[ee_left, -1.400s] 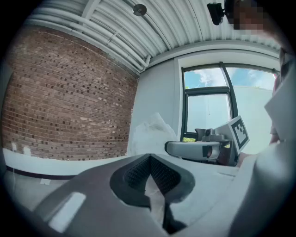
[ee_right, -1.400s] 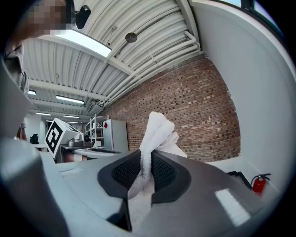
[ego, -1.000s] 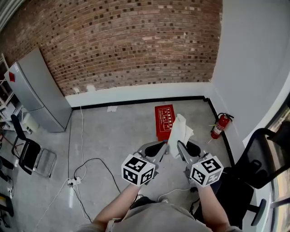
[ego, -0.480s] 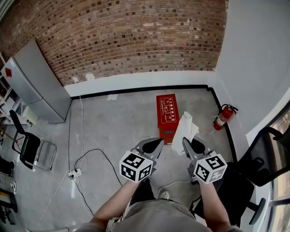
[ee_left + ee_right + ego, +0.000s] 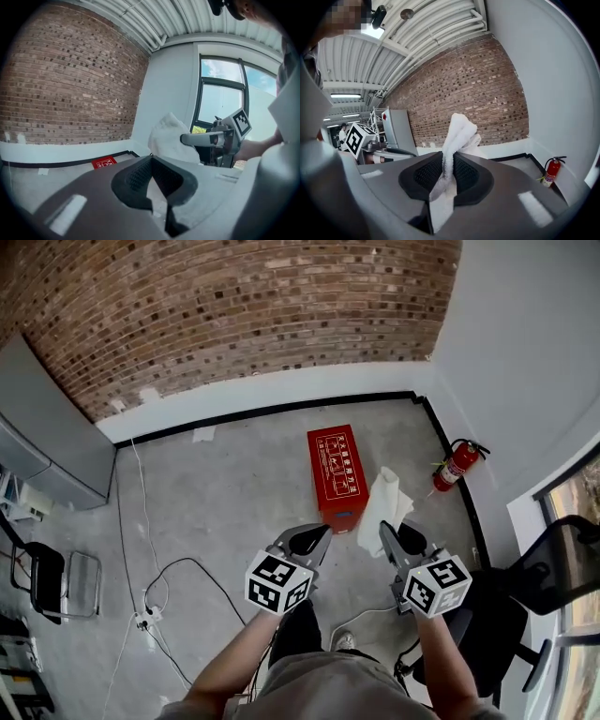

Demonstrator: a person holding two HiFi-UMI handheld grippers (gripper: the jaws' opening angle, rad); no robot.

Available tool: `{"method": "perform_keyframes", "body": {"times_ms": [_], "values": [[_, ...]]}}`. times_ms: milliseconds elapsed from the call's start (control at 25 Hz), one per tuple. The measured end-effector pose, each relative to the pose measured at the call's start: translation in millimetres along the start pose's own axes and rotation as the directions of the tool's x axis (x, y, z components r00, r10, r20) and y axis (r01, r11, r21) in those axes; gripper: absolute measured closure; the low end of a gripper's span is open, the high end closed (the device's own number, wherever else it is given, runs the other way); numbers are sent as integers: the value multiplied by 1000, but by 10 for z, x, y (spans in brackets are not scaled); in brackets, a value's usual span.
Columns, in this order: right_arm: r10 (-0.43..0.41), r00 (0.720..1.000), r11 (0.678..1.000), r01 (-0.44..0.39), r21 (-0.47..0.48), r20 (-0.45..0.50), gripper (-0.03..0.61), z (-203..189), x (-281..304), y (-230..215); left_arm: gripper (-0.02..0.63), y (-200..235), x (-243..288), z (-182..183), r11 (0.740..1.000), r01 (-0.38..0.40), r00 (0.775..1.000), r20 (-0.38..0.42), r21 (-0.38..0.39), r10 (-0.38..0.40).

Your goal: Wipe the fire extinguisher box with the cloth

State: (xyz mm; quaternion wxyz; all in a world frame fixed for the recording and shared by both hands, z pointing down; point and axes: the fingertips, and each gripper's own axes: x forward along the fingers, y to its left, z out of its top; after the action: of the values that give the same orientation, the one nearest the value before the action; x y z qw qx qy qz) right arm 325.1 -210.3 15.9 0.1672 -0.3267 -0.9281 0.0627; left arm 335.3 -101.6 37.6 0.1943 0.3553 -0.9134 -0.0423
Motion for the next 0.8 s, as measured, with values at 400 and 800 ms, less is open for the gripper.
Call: {"method": "perform_keyframes", "body": {"times_ms": [400, 800], "values": [[-176, 980, 984, 173, -40, -88, 491, -446, 1119, -698, 614, 1277, 845, -523, 997, 80, 990, -118, 21, -77], [-292, 954, 945, 278, -170, -65, 491, -1781, 1516, -1714, 614, 2139, 1691, -1926, 998, 6, 988, -154, 54, 3]]}}
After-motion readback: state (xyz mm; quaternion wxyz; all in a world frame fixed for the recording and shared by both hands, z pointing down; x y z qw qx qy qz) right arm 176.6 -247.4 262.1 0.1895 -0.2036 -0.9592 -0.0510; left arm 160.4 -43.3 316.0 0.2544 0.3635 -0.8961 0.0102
